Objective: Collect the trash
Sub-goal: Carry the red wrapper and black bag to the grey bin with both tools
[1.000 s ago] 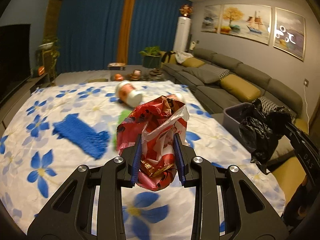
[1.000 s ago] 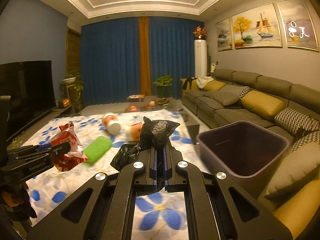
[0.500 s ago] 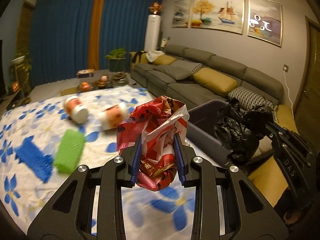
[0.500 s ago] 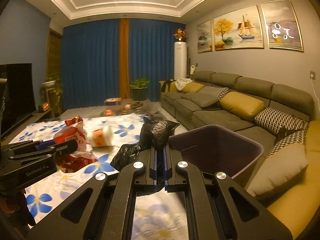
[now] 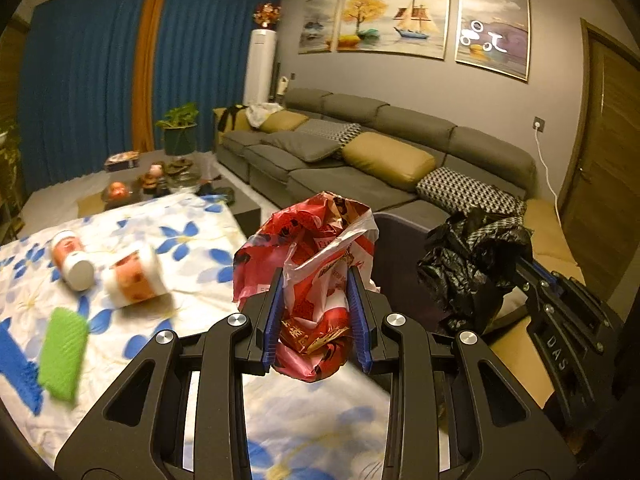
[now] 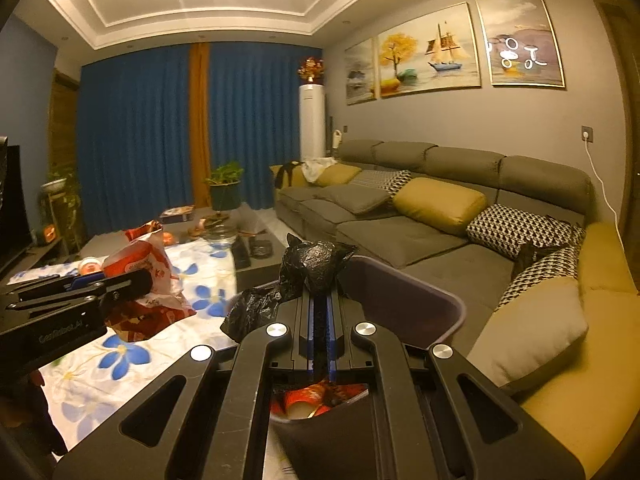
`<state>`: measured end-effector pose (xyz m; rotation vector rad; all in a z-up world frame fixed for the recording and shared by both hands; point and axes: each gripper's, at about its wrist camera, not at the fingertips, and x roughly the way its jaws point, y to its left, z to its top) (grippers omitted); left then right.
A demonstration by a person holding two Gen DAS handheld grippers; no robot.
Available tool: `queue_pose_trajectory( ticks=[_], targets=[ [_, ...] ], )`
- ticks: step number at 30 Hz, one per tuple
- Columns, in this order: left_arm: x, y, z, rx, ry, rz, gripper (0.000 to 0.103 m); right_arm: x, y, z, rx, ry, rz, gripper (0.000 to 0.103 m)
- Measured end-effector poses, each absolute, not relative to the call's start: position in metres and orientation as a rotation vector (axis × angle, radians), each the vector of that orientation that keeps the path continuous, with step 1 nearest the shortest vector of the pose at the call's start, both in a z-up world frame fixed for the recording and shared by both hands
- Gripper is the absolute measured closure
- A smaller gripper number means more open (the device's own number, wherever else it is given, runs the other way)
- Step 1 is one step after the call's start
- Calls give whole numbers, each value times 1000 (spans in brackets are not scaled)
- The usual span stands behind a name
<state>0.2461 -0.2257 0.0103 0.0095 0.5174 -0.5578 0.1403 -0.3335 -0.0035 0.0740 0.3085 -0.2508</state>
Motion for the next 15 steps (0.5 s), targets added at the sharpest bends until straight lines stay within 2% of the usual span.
queue_pose_trajectory(
  ticks=[15],
  targets=[
    [284, -270, -8, 51, 566, -604, 73, 155, -342, -12, 85, 333, -291, 97]
  ],
)
